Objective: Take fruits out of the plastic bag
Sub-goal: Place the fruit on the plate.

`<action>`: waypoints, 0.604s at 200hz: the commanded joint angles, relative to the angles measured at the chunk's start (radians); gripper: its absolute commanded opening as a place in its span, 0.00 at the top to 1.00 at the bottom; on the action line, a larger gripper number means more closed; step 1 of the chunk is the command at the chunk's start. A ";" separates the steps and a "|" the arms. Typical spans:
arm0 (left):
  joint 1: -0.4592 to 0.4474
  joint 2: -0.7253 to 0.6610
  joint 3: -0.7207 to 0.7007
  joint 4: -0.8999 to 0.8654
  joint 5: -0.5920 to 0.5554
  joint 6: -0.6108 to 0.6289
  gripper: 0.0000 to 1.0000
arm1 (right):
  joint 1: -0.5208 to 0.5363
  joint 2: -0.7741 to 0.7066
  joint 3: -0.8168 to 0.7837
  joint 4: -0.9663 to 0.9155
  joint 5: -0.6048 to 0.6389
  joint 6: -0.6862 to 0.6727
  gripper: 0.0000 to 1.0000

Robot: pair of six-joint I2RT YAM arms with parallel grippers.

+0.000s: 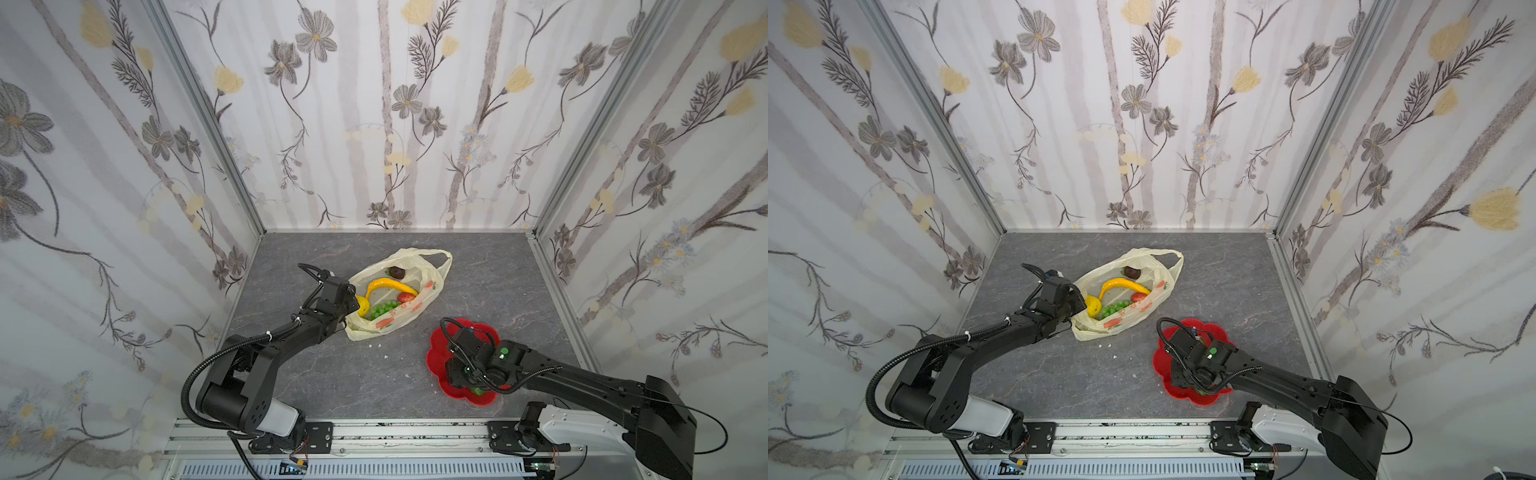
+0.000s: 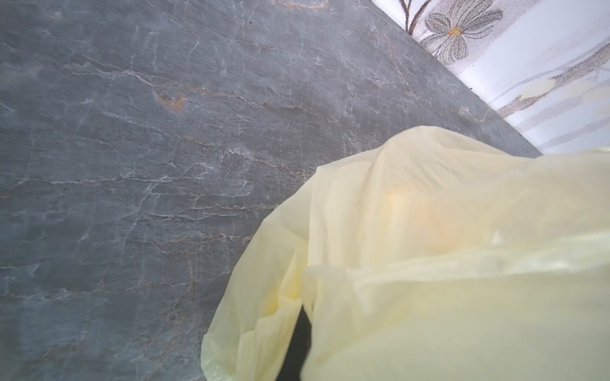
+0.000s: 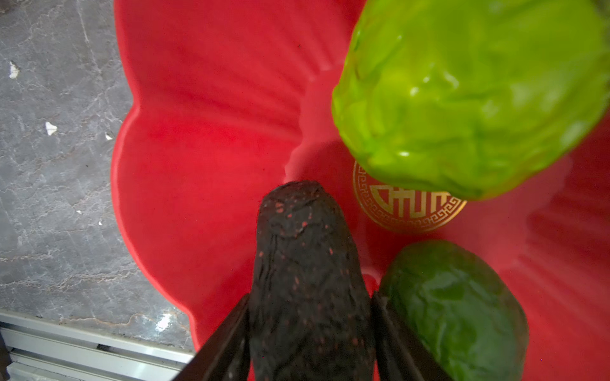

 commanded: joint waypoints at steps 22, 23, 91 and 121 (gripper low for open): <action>0.000 -0.004 -0.001 0.020 -0.004 -0.002 1.00 | 0.003 0.007 0.005 0.013 0.010 0.007 0.37; -0.001 -0.003 -0.002 0.020 -0.004 -0.002 1.00 | 0.003 0.006 0.005 0.012 0.010 0.006 0.37; -0.001 0.006 0.015 0.020 0.035 0.004 1.00 | -0.004 -0.005 0.169 -0.036 0.046 -0.102 0.31; -0.017 -0.008 0.014 0.020 0.034 0.007 1.00 | -0.027 0.055 0.366 -0.068 0.119 -0.228 0.31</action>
